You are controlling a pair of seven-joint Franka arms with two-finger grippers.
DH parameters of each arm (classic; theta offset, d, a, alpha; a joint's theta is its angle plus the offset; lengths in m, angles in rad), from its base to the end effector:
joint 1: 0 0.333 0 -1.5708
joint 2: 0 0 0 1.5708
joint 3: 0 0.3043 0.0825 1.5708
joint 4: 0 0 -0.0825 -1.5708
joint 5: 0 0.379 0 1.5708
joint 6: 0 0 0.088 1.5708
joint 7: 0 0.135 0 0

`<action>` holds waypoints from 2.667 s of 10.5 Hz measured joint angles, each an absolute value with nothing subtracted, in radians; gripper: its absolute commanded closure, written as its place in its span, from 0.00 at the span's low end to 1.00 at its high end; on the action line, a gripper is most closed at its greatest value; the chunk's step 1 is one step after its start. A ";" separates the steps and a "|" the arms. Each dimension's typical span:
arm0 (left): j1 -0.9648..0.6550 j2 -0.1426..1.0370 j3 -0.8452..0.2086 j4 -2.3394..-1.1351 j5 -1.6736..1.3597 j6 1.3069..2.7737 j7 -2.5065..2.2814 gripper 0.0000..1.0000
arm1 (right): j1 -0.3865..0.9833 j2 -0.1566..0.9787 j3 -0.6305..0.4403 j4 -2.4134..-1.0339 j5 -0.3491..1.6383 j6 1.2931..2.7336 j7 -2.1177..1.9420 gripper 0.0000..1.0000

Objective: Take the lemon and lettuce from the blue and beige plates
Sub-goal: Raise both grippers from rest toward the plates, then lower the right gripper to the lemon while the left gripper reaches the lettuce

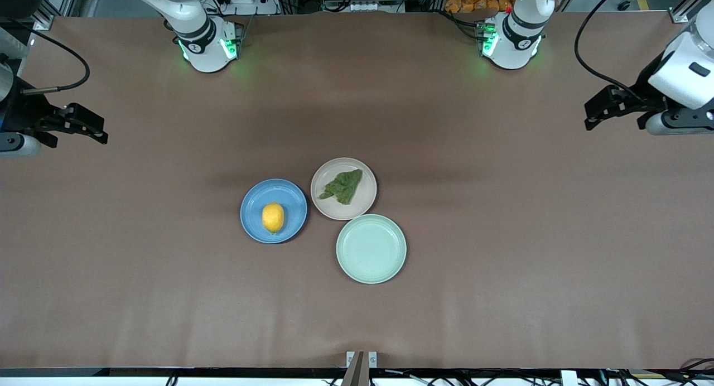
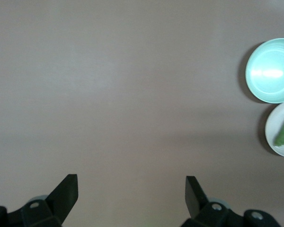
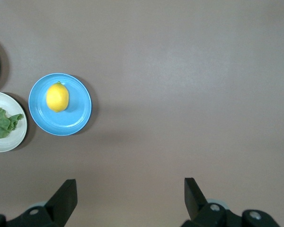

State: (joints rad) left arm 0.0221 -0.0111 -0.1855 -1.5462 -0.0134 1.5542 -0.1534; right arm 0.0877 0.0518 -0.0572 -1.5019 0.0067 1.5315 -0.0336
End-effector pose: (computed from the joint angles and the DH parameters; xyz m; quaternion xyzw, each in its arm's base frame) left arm 0.5379 -0.0911 0.6008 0.9999 -0.0052 0.0084 0.0071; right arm 0.5603 0.0188 0.5847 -0.9994 -0.0322 0.0111 0.0019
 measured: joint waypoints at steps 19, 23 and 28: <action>-0.603 0.610 -0.195 -1.553 -0.142 2.432 -0.630 0.00 | 0.435 0.594 -0.043 -1.548 0.012 2.079 0.187 0.00; -0.652 0.690 -0.194 -1.552 -0.109 2.562 -0.644 0.00 | 0.463 0.660 -0.043 -1.597 0.056 2.198 0.190 0.00; -0.668 0.727 -0.200 -1.551 0.050 2.578 -0.641 0.00 | 0.460 0.667 -0.050 -1.673 0.064 2.279 0.191 0.00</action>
State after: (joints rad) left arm -0.6683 0.7272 -0.1997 -1.5513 0.0499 2.5784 -0.6409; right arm 0.4599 0.6669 -0.0496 -1.6733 0.0641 2.2789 0.1912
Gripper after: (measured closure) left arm 0.000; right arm 0.000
